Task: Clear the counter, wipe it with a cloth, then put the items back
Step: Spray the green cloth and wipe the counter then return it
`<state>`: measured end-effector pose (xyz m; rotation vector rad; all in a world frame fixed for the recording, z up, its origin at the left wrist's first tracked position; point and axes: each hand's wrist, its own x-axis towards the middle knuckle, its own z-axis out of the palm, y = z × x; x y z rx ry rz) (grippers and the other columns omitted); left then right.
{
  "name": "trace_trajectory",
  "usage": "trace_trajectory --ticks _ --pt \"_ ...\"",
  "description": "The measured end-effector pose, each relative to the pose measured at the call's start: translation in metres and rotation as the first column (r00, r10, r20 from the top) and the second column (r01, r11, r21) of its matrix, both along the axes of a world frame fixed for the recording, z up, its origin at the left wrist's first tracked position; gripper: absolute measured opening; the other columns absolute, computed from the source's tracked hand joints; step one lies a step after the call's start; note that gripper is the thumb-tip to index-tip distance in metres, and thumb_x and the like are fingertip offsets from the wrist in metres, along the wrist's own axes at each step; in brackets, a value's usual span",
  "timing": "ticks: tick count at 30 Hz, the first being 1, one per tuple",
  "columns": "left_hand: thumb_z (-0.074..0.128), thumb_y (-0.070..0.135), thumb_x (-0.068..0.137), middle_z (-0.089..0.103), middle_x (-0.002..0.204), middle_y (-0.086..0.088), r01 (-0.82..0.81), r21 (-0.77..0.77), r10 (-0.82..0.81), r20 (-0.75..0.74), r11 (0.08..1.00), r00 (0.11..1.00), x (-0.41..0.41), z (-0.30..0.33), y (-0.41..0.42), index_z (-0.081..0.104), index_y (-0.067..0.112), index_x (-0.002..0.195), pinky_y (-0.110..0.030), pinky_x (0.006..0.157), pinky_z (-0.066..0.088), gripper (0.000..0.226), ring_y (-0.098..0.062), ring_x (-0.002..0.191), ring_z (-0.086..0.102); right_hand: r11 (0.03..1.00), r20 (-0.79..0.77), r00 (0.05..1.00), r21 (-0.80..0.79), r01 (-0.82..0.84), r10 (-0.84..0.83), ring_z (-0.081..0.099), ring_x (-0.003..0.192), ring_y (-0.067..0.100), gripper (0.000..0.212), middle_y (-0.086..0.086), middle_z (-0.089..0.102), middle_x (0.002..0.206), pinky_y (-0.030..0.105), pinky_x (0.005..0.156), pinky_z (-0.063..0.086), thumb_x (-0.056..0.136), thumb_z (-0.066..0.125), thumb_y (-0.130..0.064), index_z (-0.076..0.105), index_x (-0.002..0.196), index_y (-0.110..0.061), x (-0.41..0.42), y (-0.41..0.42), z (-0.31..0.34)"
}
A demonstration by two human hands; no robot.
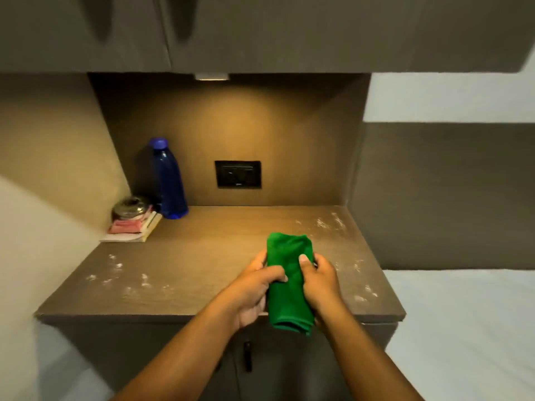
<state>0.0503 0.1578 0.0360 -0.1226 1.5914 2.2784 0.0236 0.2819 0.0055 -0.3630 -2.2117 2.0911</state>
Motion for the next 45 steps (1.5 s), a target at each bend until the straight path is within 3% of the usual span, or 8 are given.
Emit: trace_trajectory --ticks 4,7,10,19,24,31,39,45 --pt "0.057 0.008 0.08 0.069 0.108 -0.009 -0.036 -0.402 0.04 0.002 0.915 0.999 -0.034 -0.004 -0.071 0.048 0.027 0.13 -0.034 0.062 0.055 0.054 -0.022 0.084 0.068 0.945 0.026 1.0 0.328 -0.012 0.003 0.063 0.104 0.031 0.031 0.013 0.066 0.119 0.039 0.088 0.051 0.096 0.055 -0.027 0.057 0.123 -0.013 -0.045 -0.063 -0.005" --pt "0.066 0.03 0.079 0.057 0.127 -0.011 -0.066 -0.874 0.023 -0.063 0.482 0.998 -0.049 -0.033 -0.116 0.033 0.022 0.145 -0.035 0.081 0.054 0.074 -0.028 0.107 0.06 0.632 0.129 0.992 0.769 -0.097 -0.005 0.048 0.121 0.034 0.055 0.014 0.046 0.137 0.04 0.095 0.044 0.092 0.057 -0.038 0.039 0.139 -0.015 -0.049 -0.082 -0.03" --pt "0.06 0.038 0.083 0.052 0.134 -0.007 -0.172 -0.971 -0.033 -0.18 0.168 0.983 -0.053 -0.061 -0.144 0.042 0.022 0.141 -0.04 0.098 0.047 0.063 -0.028 0.119 0.051 0.427 -0.019 0.994 0.904 -0.028 0.105 0.018 0.145 0.034 0.067 0.014 0.024 0.157 0.047 0.116 0.023 0.094 0.051 -0.041 0.026 0.15 -0.016 -0.043 -0.103 -0.053" --pt "0.046 0.03 0.096 0.04 0.15 -0.005 -0.299 -0.947 -0.261 -0.319 0.116 0.911 -0.093 -0.09 -0.129 0.039 0.02 0.145 -0.034 0.115 0.024 0.05 -0.025 0.143 0.027 0.169 0.277 0.897 0.922 -0.35 0.344 -0.01 0.151 0.025 0.076 0.003 -0.003 0.166 0.055 0.118 -0.006 0.094 0.022 -0.059 0.005 0.156 -0.018 -0.058 -0.116 -0.073" --pt "0.037 0.043 0.098 0.019 0.16 -0.008 -0.245 -0.969 -0.356 -0.226 -0.008 0.907 -0.108 -0.104 -0.11 0.026 0.021 0.15 -0.042 0.119 0.015 0.057 -0.029 0.149 0.01 0.22 0.225 0.901 0.921 -0.321 0.371 -0.007 0.152 0.02 0.069 -0.003 -0.002 0.166 0.046 0.119 -0.005 0.096 0.025 -0.052 0.009 0.156 -0.023 -0.041 -0.07 -0.076" --pt "0.016 0.056 0.096 0.016 0.161 -0.008 -0.268 -0.953 -0.383 -0.196 -0.144 0.903 -0.112 -0.115 -0.067 0.02 0.025 0.151 -0.045 0.12 0.009 0.063 -0.029 0.149 0.008 0.292 0.211 0.977 0.937 -0.193 -0.031 0.002 0.152 0.023 0.067 0.0 0.007 0.165 0.049 0.12 0.006 0.097 0.023 -0.051 0.011 0.156 -0.021 -0.029 0.088 -0.076" --pt "0.006 0.059 0.091 0.012 0.162 -0.004 -0.286 -0.946 -0.356 -0.218 -0.151 0.909 -0.113 -0.122 -0.066 0.015 0.027 0.152 -0.044 0.12 0.007 0.069 -0.024 0.15 0.007 0.351 0.292 0.935 0.913 -0.209 -0.202 -0.002 0.151 0.031 0.068 0.007 -0.001 0.166 0.057 0.12 0.007 0.098 0.021 -0.046 0.008 0.156 -0.013 -0.117 0.115 -0.07" --pt "0.006 0.062 0.089 0.011 0.162 0.001 -0.306 -0.942 -0.345 -0.244 -0.136 0.906 -0.117 -0.126 -0.07 0.016 0.03 0.151 -0.042 0.12 0.007 0.07 -0.019 0.149 0.005 0.258 0.286 0.944 0.911 -0.321 0.162 -0.003 0.151 0.03 0.066 0.007 -0.002 0.165 0.057 0.12 0.003 0.1 0.02 -0.044 0.007 0.155 -0.011 -0.177 0.002 -0.069"
